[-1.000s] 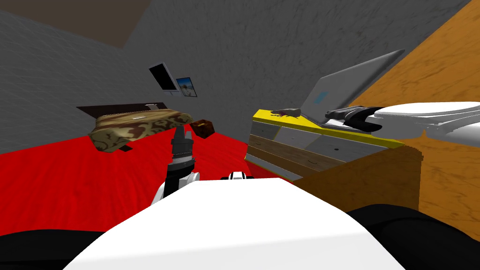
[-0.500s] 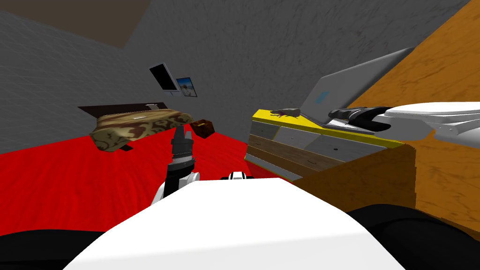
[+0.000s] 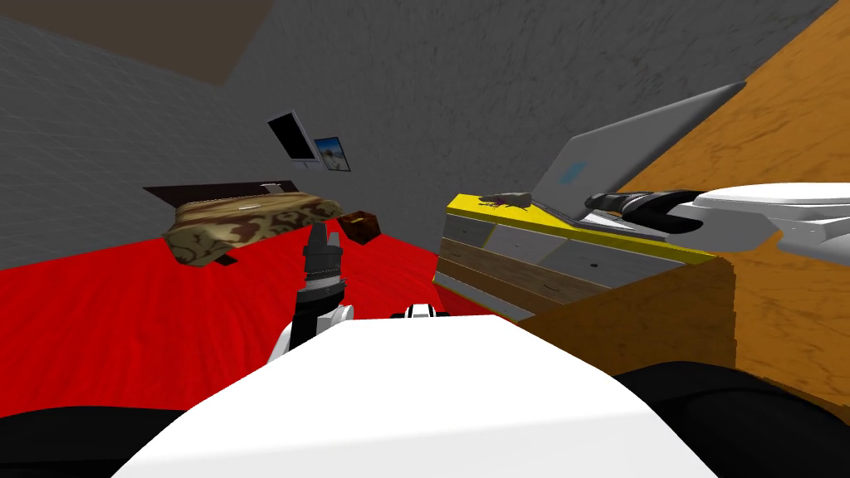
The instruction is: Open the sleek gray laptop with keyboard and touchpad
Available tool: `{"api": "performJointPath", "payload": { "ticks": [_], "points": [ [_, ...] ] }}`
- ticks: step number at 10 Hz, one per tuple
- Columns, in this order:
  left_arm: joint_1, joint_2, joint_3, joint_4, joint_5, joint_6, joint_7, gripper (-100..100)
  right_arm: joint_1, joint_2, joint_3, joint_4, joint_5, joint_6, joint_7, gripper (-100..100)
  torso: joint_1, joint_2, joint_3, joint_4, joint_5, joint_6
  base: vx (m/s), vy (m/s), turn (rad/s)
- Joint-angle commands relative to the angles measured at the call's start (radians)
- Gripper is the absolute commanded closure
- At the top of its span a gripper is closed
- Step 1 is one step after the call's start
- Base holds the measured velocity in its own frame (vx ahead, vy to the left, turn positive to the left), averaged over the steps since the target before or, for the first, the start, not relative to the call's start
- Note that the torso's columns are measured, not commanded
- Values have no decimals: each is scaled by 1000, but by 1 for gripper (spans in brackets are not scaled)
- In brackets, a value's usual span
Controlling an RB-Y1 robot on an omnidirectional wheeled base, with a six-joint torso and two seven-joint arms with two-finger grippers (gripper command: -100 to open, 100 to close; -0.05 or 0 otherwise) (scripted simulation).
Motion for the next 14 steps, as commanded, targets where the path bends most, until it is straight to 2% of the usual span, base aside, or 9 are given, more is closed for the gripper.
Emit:
{"api": "performJointPath", "payload": {
  "ticks": [1,2,6,8,9,11,12,13,14],
  "points": [
    [0,0,0,0,0,0,0,0,-24,36,9,14,-46,-21,-47,100,-2,0,0,0,-1,1,-10,-21,36],
    [0,0,0,0,0,0,0,0,-24,36,9,14,-46,-21,-47,100,-4,1,1,0,-2,2,-8,-15,12],
    [0,0,0,0,0,0,0,0,-48,91,7,31,-127,-56,-117,100,-7,3,2,1,-4,5,-9,-21,23],
    [0,0,0,0,0,0,0,0,-56,77,14,27,-124,-58,-115,100,-8,3,3,0,-5,5,-1,-10,20],
    [0,0,0,0,0,0,0,0,-65,105,11,28,-153,-65,-142,100,-5,2,2,0,-3,3,-8,-15,40],
    [0,0,0,0,0,0,0,0,-76,133,13,31,-181,-72,-167,100,-1,-1,1,-4,-5,-4,-14,-58,-66],
    [0,0,0,0,0,0,0,0,-82,147,15,33,-195,-76,-180,100,11,-6,-2,-9,-5,-17,-40,-18,222],
    [0,0,0,0,0,0,0,0,-82,147,15,33,-195,-76,-180,100,2,-9,-5,-7,-6,-1,-18,27,70],
    [0,0,0,0,0,0,0,0,-93,175,17,36,-223,-82,-206,100,-9,-7,-3,-6,-9,5,2,21,11]
  ]
}}
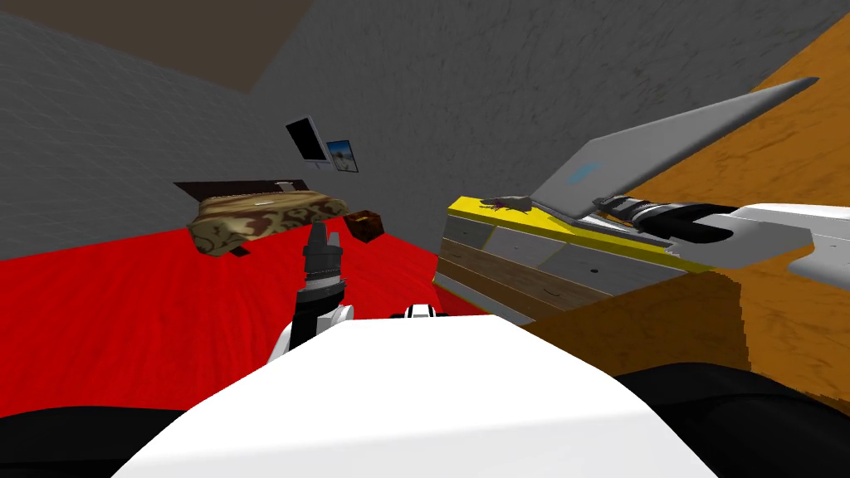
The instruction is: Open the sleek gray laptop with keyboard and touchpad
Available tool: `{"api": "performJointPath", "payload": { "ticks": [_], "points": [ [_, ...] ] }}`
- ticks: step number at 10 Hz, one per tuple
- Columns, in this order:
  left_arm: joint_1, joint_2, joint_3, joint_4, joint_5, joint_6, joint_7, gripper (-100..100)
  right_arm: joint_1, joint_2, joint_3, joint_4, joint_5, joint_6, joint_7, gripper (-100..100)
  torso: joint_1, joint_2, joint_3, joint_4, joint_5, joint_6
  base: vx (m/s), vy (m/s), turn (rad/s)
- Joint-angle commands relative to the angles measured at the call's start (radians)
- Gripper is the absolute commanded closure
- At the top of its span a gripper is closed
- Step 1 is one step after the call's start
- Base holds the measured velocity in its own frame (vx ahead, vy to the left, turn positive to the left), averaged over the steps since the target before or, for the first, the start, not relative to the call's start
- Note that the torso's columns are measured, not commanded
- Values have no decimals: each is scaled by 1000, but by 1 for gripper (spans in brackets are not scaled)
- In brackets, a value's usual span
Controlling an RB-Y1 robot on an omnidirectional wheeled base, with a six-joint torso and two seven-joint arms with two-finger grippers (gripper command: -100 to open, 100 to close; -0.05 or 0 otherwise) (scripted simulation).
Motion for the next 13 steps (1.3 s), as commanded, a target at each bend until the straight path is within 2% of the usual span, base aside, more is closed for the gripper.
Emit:
{"api": "performJointPath", "payload": {
  "ticks": [1,3,4,5,6,13],
  "points": [
    [0,0,0,0,0,0,0,0,-15,35,22,12,-32,-5,-29,100,-11,3,2,0,-5,2,-2,3,-44],
    [0,0,0,0,0,0,0,0,-21,49,24,13,-46,-8,-42,100,-11,5,3,2,-4,-1,-12,-16,5],
    [0,0,0,0,0,0,0,0,-32,77,26,17,-74,-15,-67,100,-7,5,3,3,-1,-2,-20,-35,28],
    [0,0,0,0,0,0,0,0,-10,55,2,3,-61,-13,-55,100,-3,5,3,3,1,-2,-15,-4,32],
    [0,0,0,0,0,0,0,0,-22,89,4,3,-91,-19,-84,100,1,5,2,4,5,-3,-4,-15,53],
    [0,0,0,0,0,0,0,0,-68,205,19,14,-186,-28,-173,100,3,2,3,-2,-2,-7,-11,-24,38]
  ]
}}
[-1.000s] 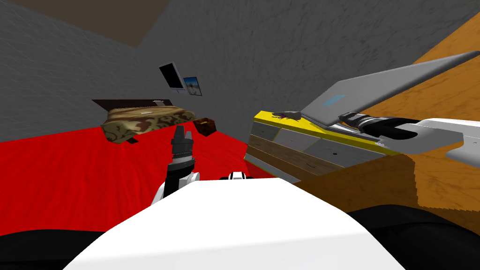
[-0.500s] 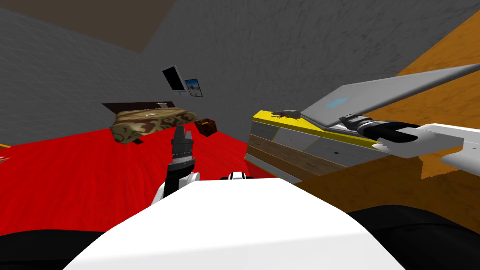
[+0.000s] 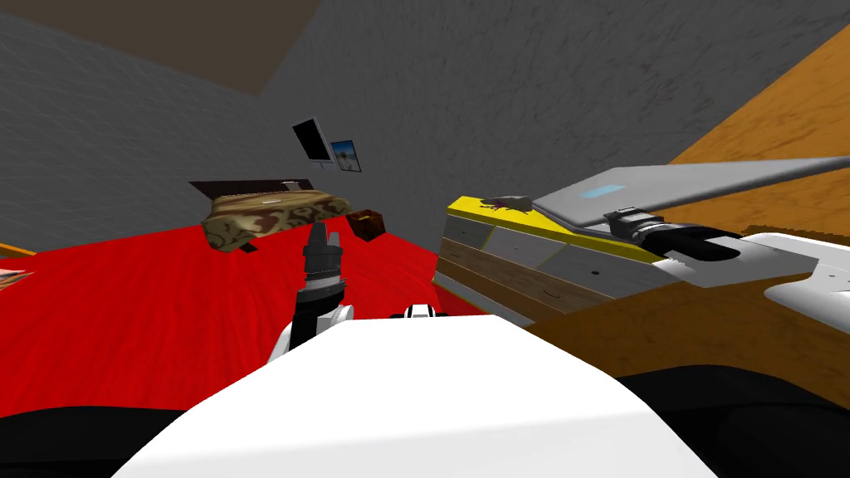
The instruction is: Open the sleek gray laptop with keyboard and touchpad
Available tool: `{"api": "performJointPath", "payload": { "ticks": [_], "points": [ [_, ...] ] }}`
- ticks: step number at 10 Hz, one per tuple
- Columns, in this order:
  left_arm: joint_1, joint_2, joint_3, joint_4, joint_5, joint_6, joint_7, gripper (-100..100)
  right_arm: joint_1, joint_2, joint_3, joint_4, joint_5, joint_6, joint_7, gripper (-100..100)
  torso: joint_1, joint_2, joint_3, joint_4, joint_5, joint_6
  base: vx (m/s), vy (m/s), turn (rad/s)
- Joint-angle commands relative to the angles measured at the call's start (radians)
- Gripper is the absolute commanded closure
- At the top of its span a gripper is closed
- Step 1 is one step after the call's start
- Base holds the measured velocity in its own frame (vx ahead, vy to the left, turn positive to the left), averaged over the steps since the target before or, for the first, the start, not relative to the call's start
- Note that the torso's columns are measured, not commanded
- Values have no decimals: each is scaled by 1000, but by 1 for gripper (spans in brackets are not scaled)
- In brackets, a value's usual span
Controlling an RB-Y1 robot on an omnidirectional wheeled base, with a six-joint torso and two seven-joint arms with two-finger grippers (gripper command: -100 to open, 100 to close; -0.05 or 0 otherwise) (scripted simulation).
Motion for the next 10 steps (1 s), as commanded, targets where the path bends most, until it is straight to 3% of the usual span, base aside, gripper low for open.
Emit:
{"api": "performJointPath", "payload": {
  "ticks": [1,2,3,8,9,10],
  "points": [
    [0,0,0,0,0,0,0,0,10,58,-2,-10,-34,-2,-33,100,0,-1,0,-1,-1,0,-14,-19,45],
    [0,0,0,0,0,0,0,0,-2,38,-10,-4,-25,-2,-23,100,0,-1,0,-1,-1,0,-9,-5,0],
    [0,0,0,0,0,0,0,0,14,-1,-22,-19,-41,12,-49,-100,1,-1,-2,1,4,0,-4,-4,-99],
    [0,0,0,0,0,0,0,0,57,-101,-43,-57,-74,50,-107,-100,15,4,0,7,18,-5,1,-14,-67],
    [0,0,0,0,0,0,0,0,57,-101,-43,-57,-74,50,-107,-100,15,4,0,8,18,-1,4,0,17],
    [0,0,0,0,0,0,0,0,74,-142,-52,-72,-88,65,-130,-100,13,5,1,8,16,1,7,0,-85]
  ]
}}
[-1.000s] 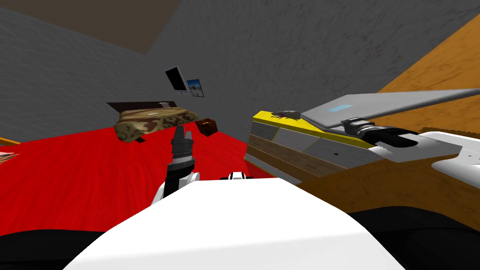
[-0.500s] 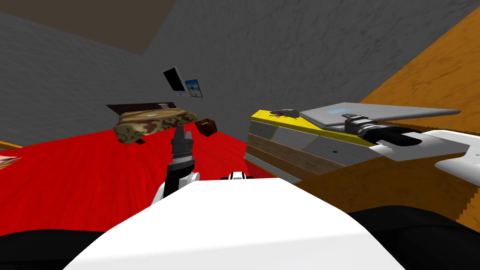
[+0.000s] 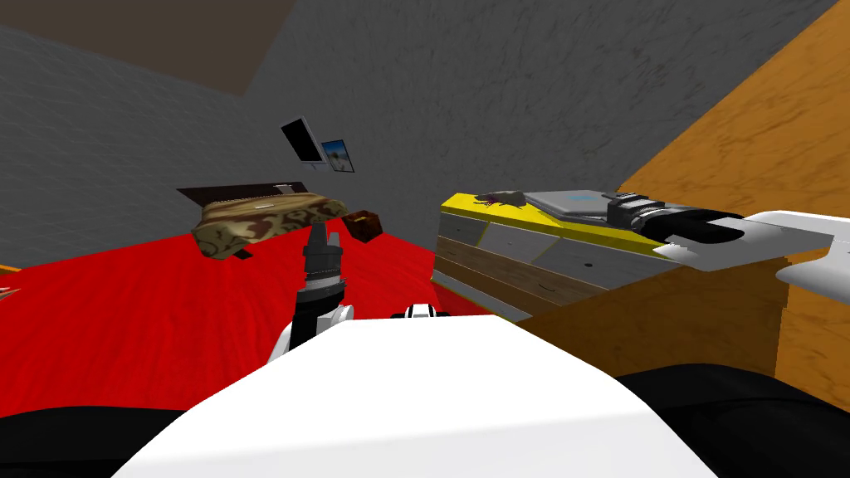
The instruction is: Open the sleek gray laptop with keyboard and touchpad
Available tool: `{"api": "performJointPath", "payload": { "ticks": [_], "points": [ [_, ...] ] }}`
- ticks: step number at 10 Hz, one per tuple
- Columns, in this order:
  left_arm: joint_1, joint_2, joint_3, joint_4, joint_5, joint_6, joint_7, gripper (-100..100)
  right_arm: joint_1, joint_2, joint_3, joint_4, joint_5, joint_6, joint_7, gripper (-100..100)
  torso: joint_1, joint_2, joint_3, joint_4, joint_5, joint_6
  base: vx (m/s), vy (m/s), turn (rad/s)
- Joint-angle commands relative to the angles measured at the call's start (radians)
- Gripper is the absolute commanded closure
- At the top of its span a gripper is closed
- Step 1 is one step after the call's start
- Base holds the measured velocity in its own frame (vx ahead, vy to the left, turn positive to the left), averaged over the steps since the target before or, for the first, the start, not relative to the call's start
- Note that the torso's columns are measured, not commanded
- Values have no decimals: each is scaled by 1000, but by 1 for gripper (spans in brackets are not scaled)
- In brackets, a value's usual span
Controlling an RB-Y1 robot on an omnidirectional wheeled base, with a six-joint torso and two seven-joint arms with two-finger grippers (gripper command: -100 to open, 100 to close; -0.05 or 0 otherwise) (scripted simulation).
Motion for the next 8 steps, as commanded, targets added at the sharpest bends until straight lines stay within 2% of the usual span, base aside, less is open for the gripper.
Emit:
{"api": "performJointPath", "payload": {
  "ticks": [1,2,3,8],
  "points": [
    [0,0,0,0,0,0,0,0,39,-59,-32,-36,-17,33,-32,-100,-2,1,1,1,-1,1,6,-5,-106],
    [0,0,0,0,0,0,0,0,15,-41,-11,-26,-11,23,-21,-100,-4,2,1,1,-2,0,4,-1,-14],
    [0,0,0,0,0,0,0,0,13,-43,-8,-26,-12,24,-23,0,-5,1,1,0,-3,-1,0,0,0],
    [0,0,0,0,0,0,0,0,15,-41,-6,-26,-12,24,-23,0,-5,-1,-1,-1,-3,-1,0,0,0]
  ]
}}
